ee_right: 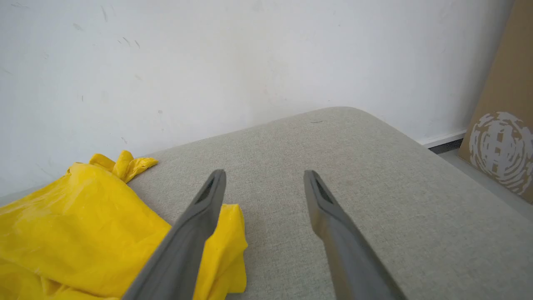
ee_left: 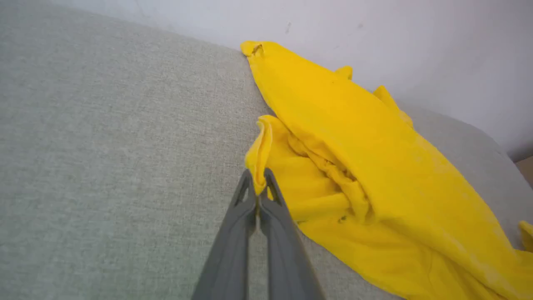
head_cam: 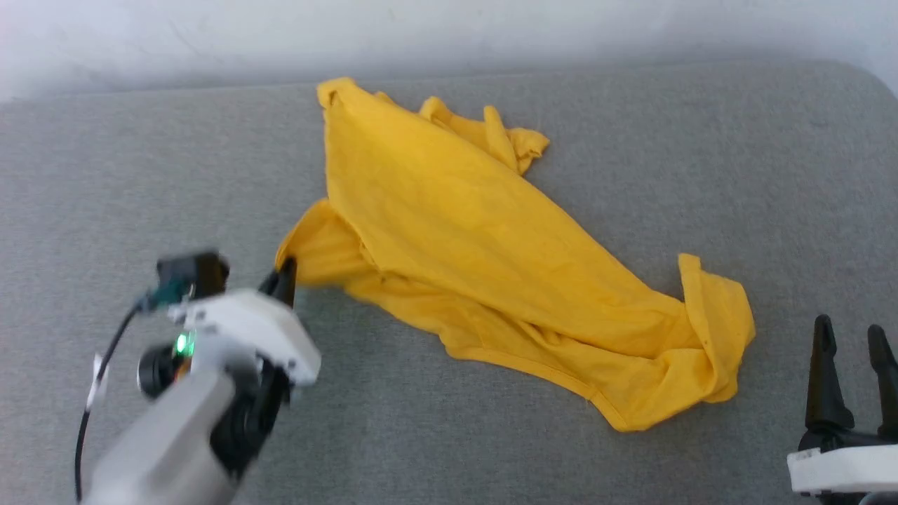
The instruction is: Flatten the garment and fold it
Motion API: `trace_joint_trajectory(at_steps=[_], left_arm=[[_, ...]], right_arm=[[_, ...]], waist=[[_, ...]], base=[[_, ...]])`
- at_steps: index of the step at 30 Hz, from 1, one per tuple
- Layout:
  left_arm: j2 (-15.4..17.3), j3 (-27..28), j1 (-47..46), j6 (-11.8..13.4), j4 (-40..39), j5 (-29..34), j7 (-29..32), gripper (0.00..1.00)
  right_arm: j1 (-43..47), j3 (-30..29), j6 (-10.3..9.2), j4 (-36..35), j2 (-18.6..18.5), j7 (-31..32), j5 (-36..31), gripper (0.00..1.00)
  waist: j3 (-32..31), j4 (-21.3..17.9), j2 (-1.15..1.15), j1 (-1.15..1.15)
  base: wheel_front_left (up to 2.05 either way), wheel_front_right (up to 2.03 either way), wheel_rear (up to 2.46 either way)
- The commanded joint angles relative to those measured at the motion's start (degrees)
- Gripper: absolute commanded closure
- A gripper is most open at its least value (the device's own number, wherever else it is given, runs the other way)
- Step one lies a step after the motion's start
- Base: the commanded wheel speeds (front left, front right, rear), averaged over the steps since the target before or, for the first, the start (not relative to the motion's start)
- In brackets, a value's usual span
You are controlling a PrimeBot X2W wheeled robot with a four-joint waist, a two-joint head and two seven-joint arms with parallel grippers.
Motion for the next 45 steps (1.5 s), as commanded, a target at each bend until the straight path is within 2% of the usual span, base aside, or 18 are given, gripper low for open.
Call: trace_joint_trajectory(at_steps=[1, 10, 13, 17, 19, 20, 21, 28, 31, 35, 39, 45], left_arm=[[0.92, 0.78, 3.2, 1.17, -1.94, -0.85, -1.04, 1.0], [6.2, 9.17, 32.6, 14.51, -25.36, -8.38, -7.9, 1.0], [6.38, 11.24, 40.58, 16.82, -30.77, -10.04, -8.64, 1.0], [6.93, 11.74, 45.76, 18.2, -33.58, -10.53, -8.82, 1.0], [6.93, 11.87, 45.41, 18.45, -33.64, -10.03, -8.87, 1.0], [6.88, 11.82, 44.87, 18.47, -33.61, -9.55, -8.9, 0.27], [6.69, 11.7, 44.26, 18.34, -33.63, -9.16, -8.93, 0.0], [7.38, 10.49, 40.19, 17.4, -33.59, -4.76, -9.12, 0.0], [9.91, 9.6, 38.13, 17.24, -33.42, -1.72, -8.73, 0.0], [14.89, 5.52, 33.15, 16.79, -31.11, 3.63, -4.39, 0.0], [17.7, 0.33, 27.38, 14.08, -27.35, 7.56, 2.31, 0.0], [17.23, -3.16, 22.3, 8.42, -22.39, 6.93, 9.35, 0.0]], right_arm=[[0.55, 0.14, -0.04, 0.2, 0.08, -0.1, 0.36, 0.0], [2.26, -0.5, -0.04, 1.24, 0.08, -0.47, 1.17, 0.0], [2.65, -1.19, -0.04, 1.41, 0.08, -0.59, 1.33, 0.0], [2.87, -1.6, -0.04, 1.99, 0.08, -0.71, 1.45, 0.0], [2.86, -1.18, -0.04, 2.27, 0.08, -0.73, 1.47, 0.0], [2.81, -0.93, -0.04, 2.4, 0.08, -0.74, 1.5, 0.0], [2.74, -0.69, -0.04, 2.52, 0.08, -0.75, 1.56, 0.0], [2.76, 0.16, -0.04, 2.85, 0.08, -0.79, 1.74, 0.0], [2.93, -0.1, -0.04, 2.6, 0.08, -0.82, 1.64, 0.0], [2.61, 0.03, -0.04, 2.2, 0.08, -0.73, 1.44, 0.0], [1.93, 0.3, -0.04, 1.88, 0.08, -0.48, 1.19, 0.0], [1.39, 0.14, -0.04, 1.16, 0.08, 0.0, 0.59, 0.0]], waist=[[-3.08, 2.59, 0.0, 0.01], [-5.6, 5.28, 0.0, 0.01], [-5.87, 6.23, 0.0, 0.01], [-6.48, 7.35, 0.0, 0.01], [-7.01, 7.77, 0.0, 0.01], [-7.32, 7.88, 0.0, 0.01], [-7.62, 7.92, 0.0, 0.01], [-8.58, 7.16, 0.0, 0.01], [-8.12, 6.74, 0.0, 0.01], [-7.08, 6.22, 0.0, 0.01], [-6.19, 5.67, 0.0, 0.01], [-5.12, 4.66, 0.0, 0.01]], base=[[0.0, 0.0, 0.0], [0.0, 0.0, 0.0], [0.0, 0.0, 0.0], [0.0, 0.0, 0.0], [0.0, 0.0, 0.0], [0.0, 0.0, 0.0], [0.0, 0.0, 0.0], [0.0, 0.0, 0.0], [0.0, 0.0, 0.0], [0.0, 0.0, 0.0], [0.0, 0.0, 0.0], [0.0, 0.0, 0.0]])
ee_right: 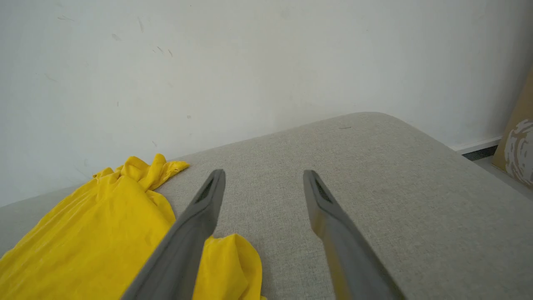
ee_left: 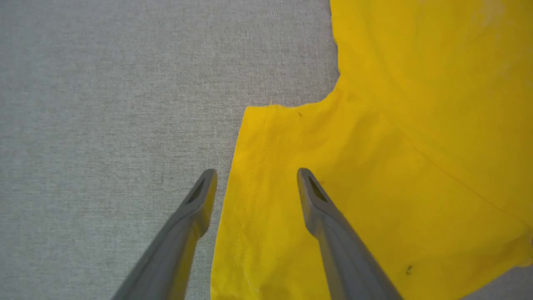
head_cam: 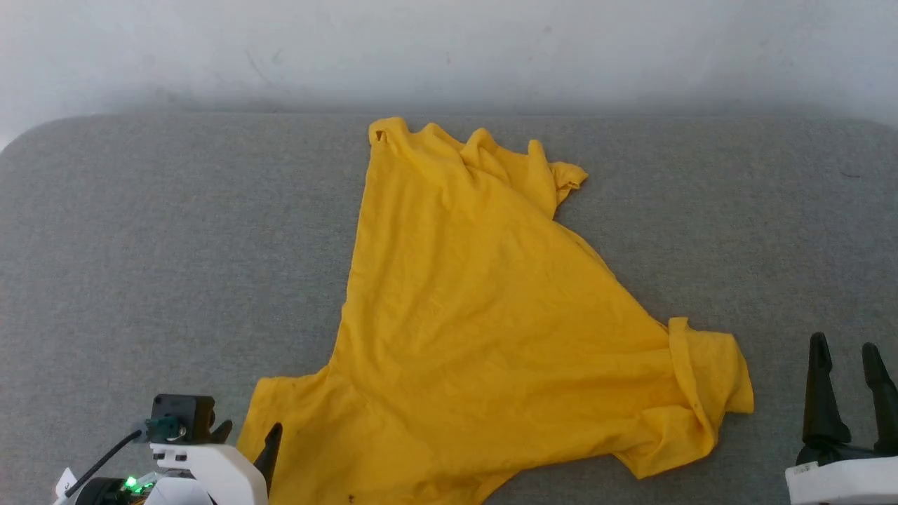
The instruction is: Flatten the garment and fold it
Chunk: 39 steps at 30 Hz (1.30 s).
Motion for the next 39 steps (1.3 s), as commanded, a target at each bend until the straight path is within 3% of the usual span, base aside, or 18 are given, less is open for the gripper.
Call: trace_joint_trajectory(at_steps=[1, 10, 11, 12, 16, 21, 30, 33, 39], left_arm=[[-0.24, -0.61, -1.15, -0.94, 1.22, -0.49, 1.2, 0.0], [-1.96, -5.12, -2.73, -6.57, 7.68, -2.71, 9.17, 0.0], [-2.54, -5.19, -2.83, -7.13, 8.13, -3.06, 9.17, 0.67], [-3.19, -5.12, -2.92, -7.44, 8.58, -3.25, 8.77, 1.0], [-6.69, -2.63, -2.98, -7.24, 10.31, -4.39, 3.7, 1.0], [-10.63, 5.29, -2.34, -6.44, 9.07, -8.85, -5.62, 1.0], [-8.02, 17.34, 5.2, 0.86, -0.81, -10.78, -16.57, 1.0], [-7.32, 18.99, 8.21, 2.56, -4.93, -10.35, -17.35, 1.0], [-7.86, 18.15, 9.9, 3.42, -8.44, -9.85, -17.32, 1.0]], right_arm=[[-0.38, -0.21, -0.04, -0.39, 0.08, 0.1, -0.37, 0.0], [-0.46, -0.56, -0.04, -1.31, 0.08, 0.79, -0.62, 0.0], [-0.5, -0.61, -0.04, -1.38, 0.08, 0.86, -0.63, 0.0], [-0.53, -0.66, -0.04, -1.44, 0.08, 0.89, -0.66, 0.0], [-0.6, -0.57, -0.04, -1.42, 0.08, 0.91, -0.62, 0.0], [-0.52, -0.32, -0.04, -1.14, 0.08, 1.03, -0.58, 0.0], [-2.35, 3.23, -0.04, -3.53, 0.08, 4.14, -4.17, 0.0], [-4.26, 5.87, -0.04, -5.43, 0.08, 8.58, -4.93, 0.0], [-6.56, 9.87, -0.04, -4.96, 0.08, 25.64, -4.55, 0.0]], waist=[[0.45, -0.53, 0.0, -0.01], [0.93, -1.33, 0.0, -0.01], [0.94, -1.33, 0.0, -0.01], [0.93, -1.31, 0.0, -0.01], [0.73, -1.13, 0.0, -0.01], [-0.36, -0.68, 0.0, -0.01], [-1.62, -0.27, 0.0, -0.01], [-1.3, 0.34, 0.0, -0.01], [-0.58, 1.58, 0.0, -0.01]], base=[[0.0, 0.0, 0.0], [0.0, 0.0, 0.0], [0.0, 0.0, 0.0], [0.0, 0.0, 0.0], [0.0, 0.0, 0.0], [0.0, 0.0, 0.0], [0.0, 0.0, 0.0], [0.0, 0.0, 0.0], [0.0, 0.0, 0.0]])
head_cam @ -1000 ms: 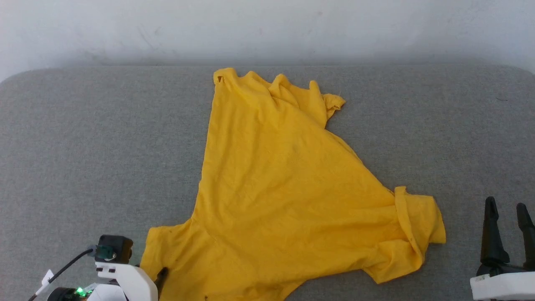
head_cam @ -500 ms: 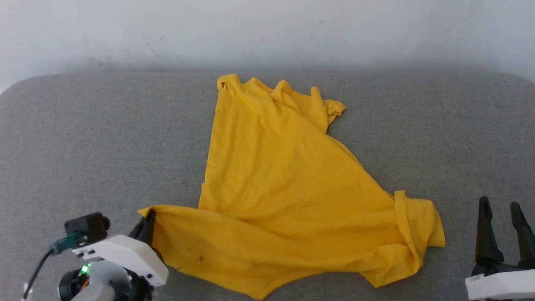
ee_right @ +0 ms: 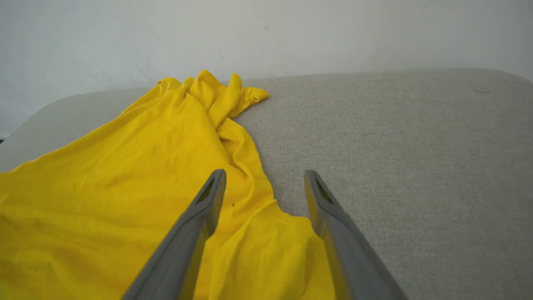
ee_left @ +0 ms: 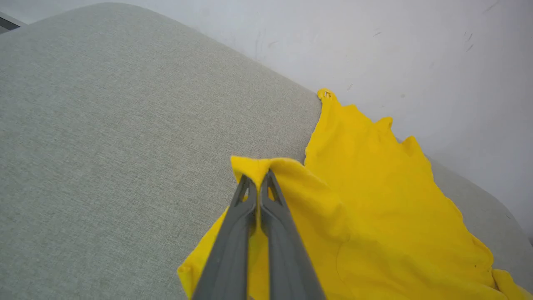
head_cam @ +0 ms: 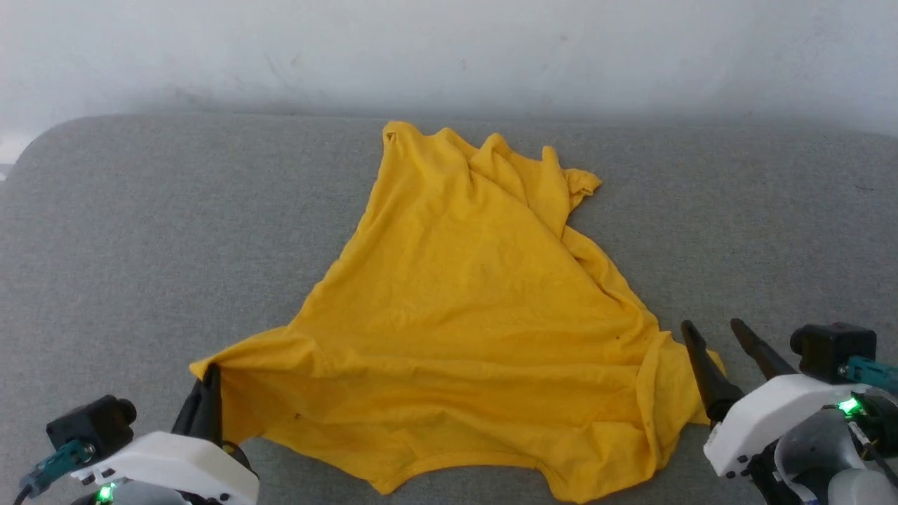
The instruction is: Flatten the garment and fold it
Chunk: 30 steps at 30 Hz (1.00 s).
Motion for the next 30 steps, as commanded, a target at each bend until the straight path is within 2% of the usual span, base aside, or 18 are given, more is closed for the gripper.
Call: trace_joint_trajectory(at_steps=[1, 7, 13, 20, 25, 30], left_arm=[[-0.27, -0.2, 0.22, 0.39, -0.28, 0.42, -0.05, 1.0], [-1.35, -2.52, -1.67, -0.23, 0.51, 1.39, 1.08, 1.0], [-2.48, -4.0, -3.13, -1.1, 2.13, 1.76, 1.76, 1.0], [-3.21, -4.53, -4.09, -2.06, 3.17, 1.63, 2.01, 1.0], [-3.27, -4.39, -4.73, -2.66, 3.35, 1.51, 2.03, 1.0], [-3.0, -4.1, -5.64, -3.16, 3.17, 1.56, 2.12, 1.0]], right_arm=[[-1.03, -0.19, -0.04, -0.15, -0.08, 1.96, 0.08, 0.0], [-1.63, -0.76, -0.04, -2.61, -0.08, 18.07, -2.44, 0.0], [0.34, -2.01, -0.04, -5.93, -0.08, 27.81, -6.87, 0.0], [1.89, -6.37, -0.04, -7.5, -0.08, 30.91, -8.12, 0.0], [1.35, -9.54, -0.04, -6.3, -0.08, 28.82, -7.13, 0.0], [-0.31, -10.17, -0.04, -3.4, -0.08, 26.6, -6.76, 0.0]], waist=[[0.39, 0.66, 0.0, 0.0], [1.0, 2.61, 0.0, 0.0], [1.16, 3.72, 0.0, 0.0], [2.06, 4.15, 0.0, 0.0], [3.6, 4.05, 0.0, 0.0], [5.64, 4.12, 0.0, 0.0]], base=[[0.0, 0.0, 0.0], [0.0, 0.0, 0.0], [0.0, 0.0, 0.0], [0.0, 0.0, 0.0], [0.0, 0.0, 0.0], [0.0, 0.0, 0.0]])
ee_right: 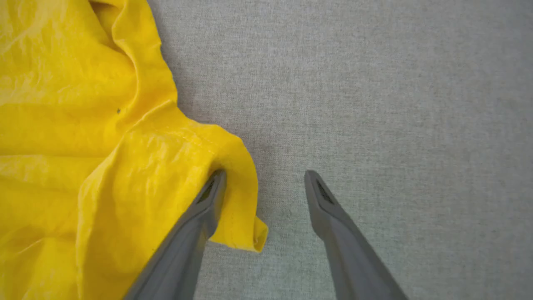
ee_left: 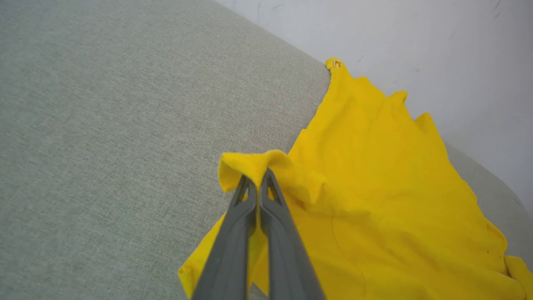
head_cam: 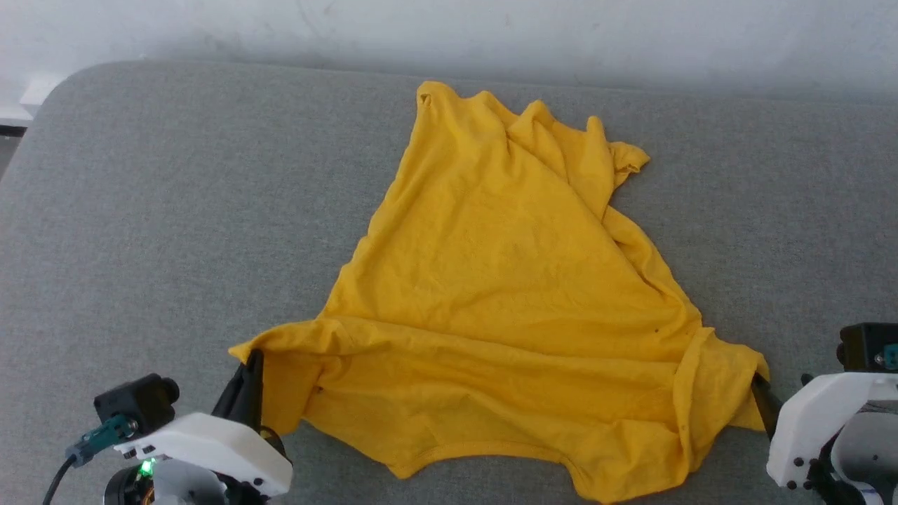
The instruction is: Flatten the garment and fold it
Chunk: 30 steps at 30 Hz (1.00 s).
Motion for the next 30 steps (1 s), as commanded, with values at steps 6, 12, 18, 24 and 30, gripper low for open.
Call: trace_joint_trajectory(at_steps=[6, 12, 18, 24, 30], left_arm=[[0.46, 0.23, -2.24, -0.99, 0.16, 0.39, 0.69, 1.0], [0.28, 0.14, -2.87, -1.23, 0.56, 0.26, 1.03, 1.0], [0.4, 0.52, -2.32, -0.9, 0.84, 0.02, 0.84, 1.0], [-0.39, 2.35, -1.18, -1.02, -0.05, -1.11, -0.45, 1.0], [-0.19, 5.56, -2.51, -1.25, -2.23, -1.49, -1.47, 1.0]], right_arm=[[-2.84, 1.99, -0.04, 3.65, 0.01, -1.57, 0.77, 0.0], [-3.29, 2.84, -0.04, 6.71, 0.01, -0.72, 2.25, 1.0], [-3.55, 1.93, -0.04, 5.59, 0.01, -2.42, 2.81, 1.0], [-4.34, -0.1, -0.04, 2.2, 0.01, -7.51, 4.78, 1.0], [-8.3, -0.31, -0.04, -2.7, 0.01, -13.04, 7.24, 1.0]], waist=[[2.73, 0.45, 0.0, 0.0], [3.02, 0.91, 0.0, 0.0], [2.12, 0.52, 0.0, 0.0], [-0.42, -0.93, 0.0, 0.0], [-4.93, -3.1, 0.0, 0.0]], base=[[0.0, 0.0, 0.0], [0.0, 0.0, 0.0], [0.0, 0.0, 0.0], [0.0, 0.0, 0.0], [0.0, 0.0, 0.0]])
